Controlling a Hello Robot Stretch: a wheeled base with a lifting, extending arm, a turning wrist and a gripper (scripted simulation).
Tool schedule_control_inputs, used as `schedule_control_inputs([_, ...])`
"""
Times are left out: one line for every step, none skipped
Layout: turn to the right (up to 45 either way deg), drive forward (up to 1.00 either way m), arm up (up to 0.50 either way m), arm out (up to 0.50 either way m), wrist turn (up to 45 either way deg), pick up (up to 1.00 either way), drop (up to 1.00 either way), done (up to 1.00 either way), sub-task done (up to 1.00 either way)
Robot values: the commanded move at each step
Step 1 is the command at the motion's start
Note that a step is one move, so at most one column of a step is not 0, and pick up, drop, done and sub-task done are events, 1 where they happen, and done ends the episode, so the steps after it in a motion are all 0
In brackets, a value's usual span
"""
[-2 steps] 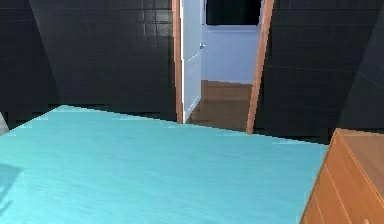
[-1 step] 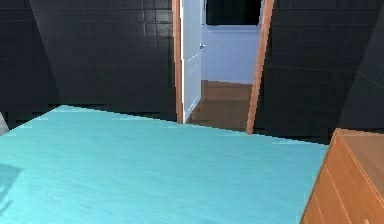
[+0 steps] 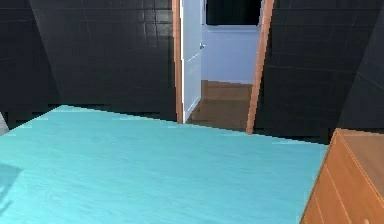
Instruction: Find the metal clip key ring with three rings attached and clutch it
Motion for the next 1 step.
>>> schedule_control_inputs([0.0, 0.00, 0.00, 0.12, 0.0, 0.00, 0.00, 0.00, 0.00])
